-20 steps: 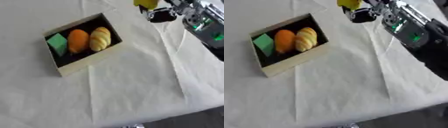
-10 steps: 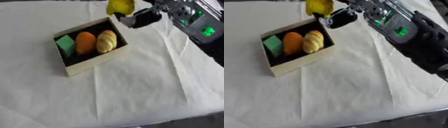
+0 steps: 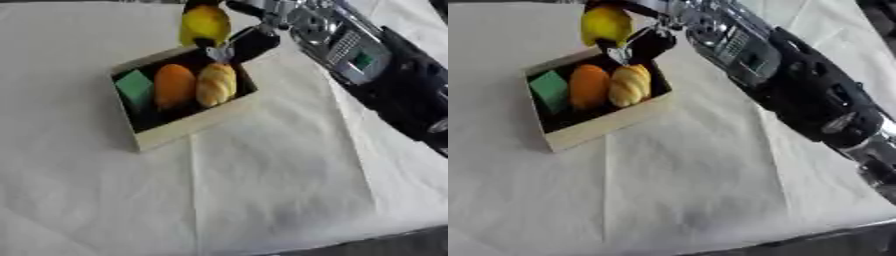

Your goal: Pick up objects on the table and place them in the box.

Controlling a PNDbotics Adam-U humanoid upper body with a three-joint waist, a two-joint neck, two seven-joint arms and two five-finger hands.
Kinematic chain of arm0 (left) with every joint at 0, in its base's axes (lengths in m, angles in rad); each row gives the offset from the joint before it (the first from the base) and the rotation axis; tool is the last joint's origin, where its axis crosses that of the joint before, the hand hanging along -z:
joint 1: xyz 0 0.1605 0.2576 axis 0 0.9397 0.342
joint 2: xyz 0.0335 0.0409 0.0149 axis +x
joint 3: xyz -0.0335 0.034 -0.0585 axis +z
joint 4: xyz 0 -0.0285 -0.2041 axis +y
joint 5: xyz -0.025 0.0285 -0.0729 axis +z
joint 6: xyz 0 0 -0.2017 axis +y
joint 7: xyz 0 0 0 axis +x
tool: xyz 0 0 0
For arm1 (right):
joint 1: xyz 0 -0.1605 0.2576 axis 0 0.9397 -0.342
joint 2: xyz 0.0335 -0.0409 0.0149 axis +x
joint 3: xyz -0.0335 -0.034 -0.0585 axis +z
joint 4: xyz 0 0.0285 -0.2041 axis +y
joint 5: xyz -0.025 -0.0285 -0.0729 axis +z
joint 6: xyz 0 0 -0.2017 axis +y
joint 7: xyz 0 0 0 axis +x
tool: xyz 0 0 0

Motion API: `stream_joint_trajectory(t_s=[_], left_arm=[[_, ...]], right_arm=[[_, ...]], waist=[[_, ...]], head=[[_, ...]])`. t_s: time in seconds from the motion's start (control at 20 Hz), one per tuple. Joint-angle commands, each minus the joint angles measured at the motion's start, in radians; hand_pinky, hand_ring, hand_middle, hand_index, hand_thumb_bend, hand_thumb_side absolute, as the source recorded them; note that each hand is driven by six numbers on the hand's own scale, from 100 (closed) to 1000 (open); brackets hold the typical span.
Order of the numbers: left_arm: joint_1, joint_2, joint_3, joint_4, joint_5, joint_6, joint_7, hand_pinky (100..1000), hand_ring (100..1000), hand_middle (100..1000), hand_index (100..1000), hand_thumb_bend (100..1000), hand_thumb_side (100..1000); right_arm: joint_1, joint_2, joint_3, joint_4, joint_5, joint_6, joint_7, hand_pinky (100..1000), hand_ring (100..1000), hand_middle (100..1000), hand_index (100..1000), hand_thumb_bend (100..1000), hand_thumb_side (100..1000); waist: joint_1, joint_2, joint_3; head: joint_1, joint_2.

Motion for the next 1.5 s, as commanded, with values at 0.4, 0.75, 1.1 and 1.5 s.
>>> stream_joint_trajectory(t_s=[0.4,0.75,1.1,1.5], left_arm=[[-0.006,0.016,0.006,-0.032,-0.012,-0.003,-0.006,807,764,708,848,134,474],[0.003,0.015,0.006,-0.035,-0.023,-0.001,-0.002,806,764,709,848,132,474],[0.010,0.010,0.004,-0.035,-0.023,0.004,-0.004,806,764,709,848,128,479],[0.066,0.005,0.016,-0.058,-0.035,0.002,0.001,806,761,707,846,111,487]], right_arm=[[-0.019,0.022,0.012,0.132,0.200,-0.115,0.059,832,839,825,909,256,100],[-0.013,0.014,-0.015,0.107,0.239,-0.190,0.101,865,904,868,952,343,290],[-0.004,0.006,-0.045,0.067,0.205,-0.178,0.088,866,891,863,953,283,280],[0.116,-0.075,-0.194,-0.209,-0.010,-0.038,-0.082,860,836,807,893,100,189]], waist=[[-0.013,-0.031,-0.001],[-0.009,-0.035,-0.010],[-0.004,-0.036,-0.023],[0.007,-0.037,-0.056]], head=[[-0.004,0.004],[-0.017,0.004],[-0.040,0.004],[-0.014,0.004]])
